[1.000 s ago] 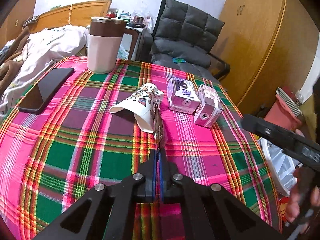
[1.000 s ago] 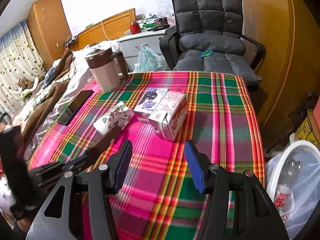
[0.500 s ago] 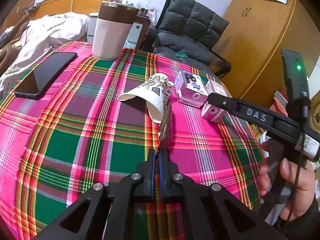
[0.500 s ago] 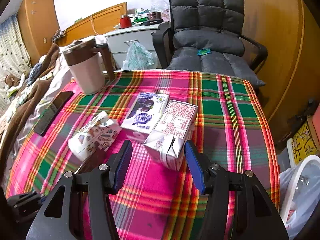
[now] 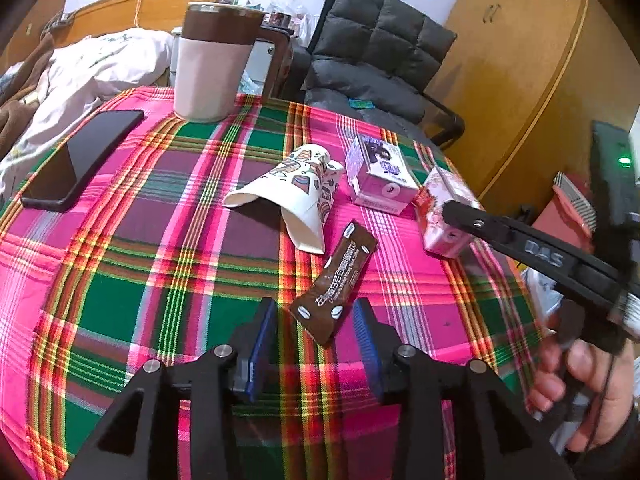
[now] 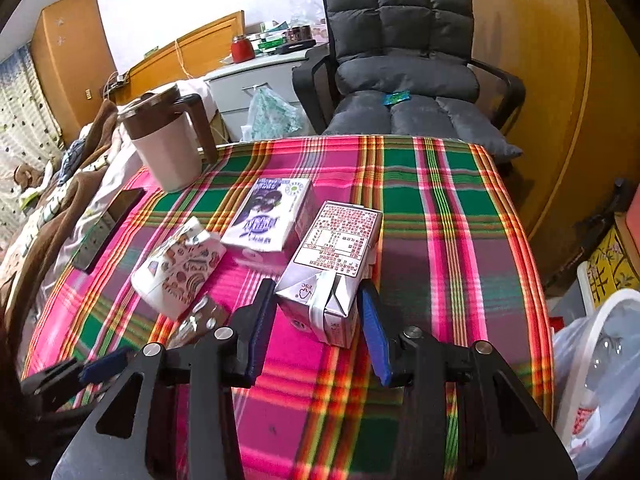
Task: Collect trash
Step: 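Lift the snack bar with the left tool while the right tool grasps the white carton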
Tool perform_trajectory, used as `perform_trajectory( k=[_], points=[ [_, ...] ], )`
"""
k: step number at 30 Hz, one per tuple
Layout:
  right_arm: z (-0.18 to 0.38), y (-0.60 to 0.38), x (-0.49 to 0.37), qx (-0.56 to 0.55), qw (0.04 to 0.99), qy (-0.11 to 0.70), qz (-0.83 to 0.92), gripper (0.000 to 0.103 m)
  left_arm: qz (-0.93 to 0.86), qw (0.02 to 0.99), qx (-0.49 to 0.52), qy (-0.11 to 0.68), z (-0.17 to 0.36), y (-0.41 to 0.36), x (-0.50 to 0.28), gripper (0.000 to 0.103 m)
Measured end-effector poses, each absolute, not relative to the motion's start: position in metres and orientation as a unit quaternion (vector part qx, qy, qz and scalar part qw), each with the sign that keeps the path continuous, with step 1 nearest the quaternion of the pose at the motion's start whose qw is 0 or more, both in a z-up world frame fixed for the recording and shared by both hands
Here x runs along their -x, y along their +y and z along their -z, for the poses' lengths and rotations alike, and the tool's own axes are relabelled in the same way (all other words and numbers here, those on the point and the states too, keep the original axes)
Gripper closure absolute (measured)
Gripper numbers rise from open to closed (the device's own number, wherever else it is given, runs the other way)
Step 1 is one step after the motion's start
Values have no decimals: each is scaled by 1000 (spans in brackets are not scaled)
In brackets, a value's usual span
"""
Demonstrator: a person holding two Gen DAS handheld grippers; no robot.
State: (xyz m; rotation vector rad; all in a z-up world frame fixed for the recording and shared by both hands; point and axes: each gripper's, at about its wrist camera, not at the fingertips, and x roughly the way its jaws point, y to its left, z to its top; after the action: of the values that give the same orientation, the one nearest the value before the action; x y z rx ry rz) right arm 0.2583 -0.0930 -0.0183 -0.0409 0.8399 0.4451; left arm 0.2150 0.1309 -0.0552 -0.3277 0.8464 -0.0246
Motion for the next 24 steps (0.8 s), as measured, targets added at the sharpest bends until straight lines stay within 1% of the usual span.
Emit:
perform_trajectory(
  k=[6, 7, 9, 10, 12, 24],
  points=[
    [14, -106, -241, 12, 886, 404, -226, 59, 14, 900, 122, 418, 55, 115, -226, 64],
    [13, -108, -239, 11, 886, 404, -226, 59, 14, 900, 115, 420, 55, 113, -227, 76],
    [11, -113, -233, 8, 886, 404, -227, 59, 11, 900, 102, 423, 54, 107, -227, 86],
    [10, -115, -230, 8, 887, 403, -227, 59, 15, 900, 99, 425, 54, 104, -227, 97],
    [7, -119, -226, 7, 888, 401, -226, 59, 19, 899, 101, 425, 54, 100, -224, 101],
    [-5, -138, -200, -4, 895, 385, -226, 60, 29, 909, 97, 404, 35, 75, -195, 102]
  ],
)
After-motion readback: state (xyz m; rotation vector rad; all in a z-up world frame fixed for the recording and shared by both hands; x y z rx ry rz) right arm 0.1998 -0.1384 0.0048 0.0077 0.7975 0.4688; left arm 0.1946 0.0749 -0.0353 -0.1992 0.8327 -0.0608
